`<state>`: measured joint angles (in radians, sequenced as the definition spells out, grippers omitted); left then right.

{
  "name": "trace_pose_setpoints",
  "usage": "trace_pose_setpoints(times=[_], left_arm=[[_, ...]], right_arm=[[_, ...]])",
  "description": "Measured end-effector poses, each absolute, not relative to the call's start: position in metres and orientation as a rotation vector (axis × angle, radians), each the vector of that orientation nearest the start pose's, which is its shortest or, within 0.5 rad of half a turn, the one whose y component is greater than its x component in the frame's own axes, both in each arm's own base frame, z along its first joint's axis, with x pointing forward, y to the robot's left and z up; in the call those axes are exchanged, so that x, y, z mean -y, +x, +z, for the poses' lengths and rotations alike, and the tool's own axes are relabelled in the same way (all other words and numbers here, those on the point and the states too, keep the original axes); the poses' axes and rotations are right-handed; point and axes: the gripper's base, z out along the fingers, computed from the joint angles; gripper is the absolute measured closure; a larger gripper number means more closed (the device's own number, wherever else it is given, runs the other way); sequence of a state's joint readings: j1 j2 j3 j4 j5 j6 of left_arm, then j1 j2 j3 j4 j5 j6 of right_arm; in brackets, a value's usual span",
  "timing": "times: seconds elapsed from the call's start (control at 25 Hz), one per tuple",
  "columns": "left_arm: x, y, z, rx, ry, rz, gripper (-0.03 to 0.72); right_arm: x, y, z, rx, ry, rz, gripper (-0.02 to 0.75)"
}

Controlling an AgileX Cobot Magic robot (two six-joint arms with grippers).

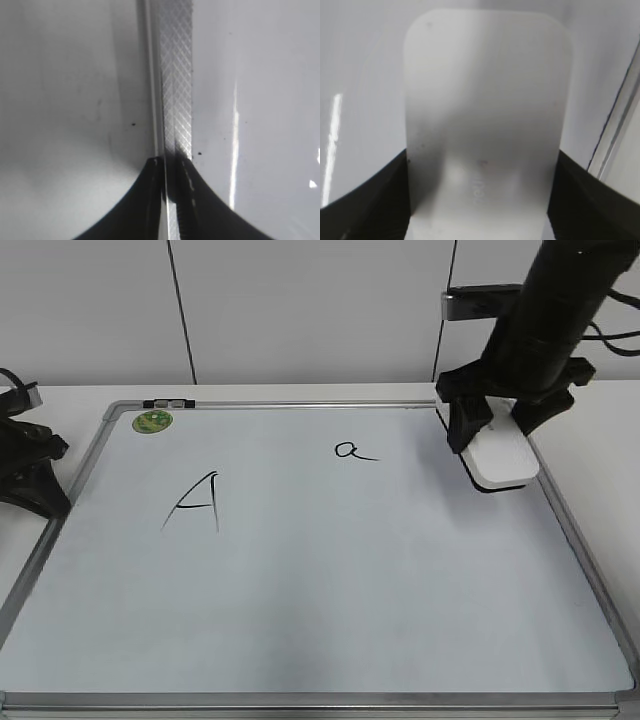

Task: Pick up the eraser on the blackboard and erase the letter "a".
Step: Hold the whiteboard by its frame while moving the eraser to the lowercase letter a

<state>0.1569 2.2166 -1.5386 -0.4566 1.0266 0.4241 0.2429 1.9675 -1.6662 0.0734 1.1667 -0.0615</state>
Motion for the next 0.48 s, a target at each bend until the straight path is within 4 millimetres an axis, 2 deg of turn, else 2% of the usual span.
trace_pose_setpoints(times=[0.32,0.48], left_arm=[[-0.032,0.422,0.120,-3.021,0.029,-0.584,0.635],[-0.032,0.422,0.120,-3.021,0.029,-0.584,0.634]], right_arm=[[-0.123,0.463,0.215,-2.905,-0.424,0.161,0.199],[-0.135,0.485,0.194,-2.884,-0.420,0.216,0.199]])
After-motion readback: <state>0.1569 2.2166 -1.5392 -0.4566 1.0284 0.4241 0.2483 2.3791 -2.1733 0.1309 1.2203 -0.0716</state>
